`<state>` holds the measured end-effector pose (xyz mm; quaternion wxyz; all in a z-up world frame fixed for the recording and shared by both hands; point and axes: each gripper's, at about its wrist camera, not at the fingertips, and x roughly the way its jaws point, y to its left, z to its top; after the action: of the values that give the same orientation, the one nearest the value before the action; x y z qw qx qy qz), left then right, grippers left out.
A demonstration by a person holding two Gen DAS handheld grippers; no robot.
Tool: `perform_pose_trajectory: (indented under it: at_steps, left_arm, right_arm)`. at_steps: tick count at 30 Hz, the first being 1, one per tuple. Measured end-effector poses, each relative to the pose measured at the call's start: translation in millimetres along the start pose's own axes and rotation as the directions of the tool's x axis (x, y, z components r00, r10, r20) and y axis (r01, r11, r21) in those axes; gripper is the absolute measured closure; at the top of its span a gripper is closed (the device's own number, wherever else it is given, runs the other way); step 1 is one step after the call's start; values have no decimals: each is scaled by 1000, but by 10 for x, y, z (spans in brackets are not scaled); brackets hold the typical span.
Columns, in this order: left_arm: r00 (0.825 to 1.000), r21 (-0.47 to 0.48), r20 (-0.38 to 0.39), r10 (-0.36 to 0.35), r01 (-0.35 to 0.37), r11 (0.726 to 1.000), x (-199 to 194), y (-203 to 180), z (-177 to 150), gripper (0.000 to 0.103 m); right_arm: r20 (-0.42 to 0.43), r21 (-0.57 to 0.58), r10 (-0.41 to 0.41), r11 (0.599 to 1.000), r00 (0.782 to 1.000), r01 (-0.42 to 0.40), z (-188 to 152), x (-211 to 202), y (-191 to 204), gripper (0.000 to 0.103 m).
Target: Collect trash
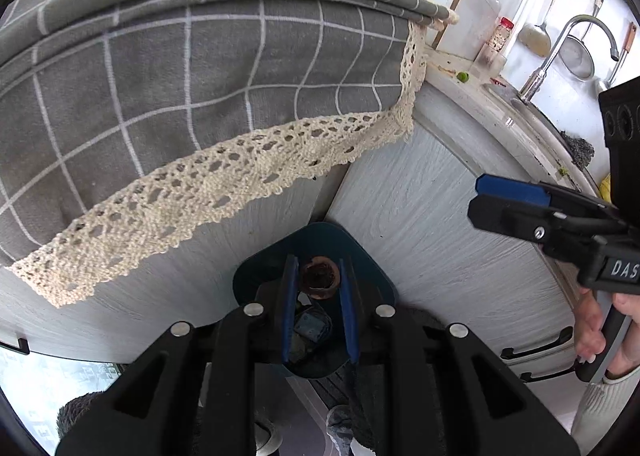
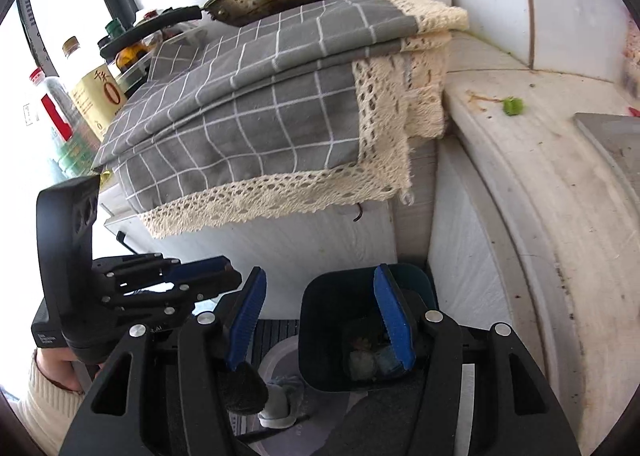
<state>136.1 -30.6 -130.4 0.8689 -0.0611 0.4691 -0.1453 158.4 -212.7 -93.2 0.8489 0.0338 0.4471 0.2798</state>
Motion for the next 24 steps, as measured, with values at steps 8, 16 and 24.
perform_pose_trajectory:
  at_steps: [8,16,24]
  left_arm:
    - [1000,4,9,-16,16,1000,176,-111,98,42]
    - [999,20,0,-32,32,999,217,-158,71,40]
    - [997,90,73,-12,6,996,-90,-220,31,14]
  right_arm:
    - [33,3,5,1000,999,-5,38,-80,-26,46]
    - [36,11,3,1000,999,-4,16,-107,-41,46]
    - [60,-21,-24,999,998,25,28,-236,70,39]
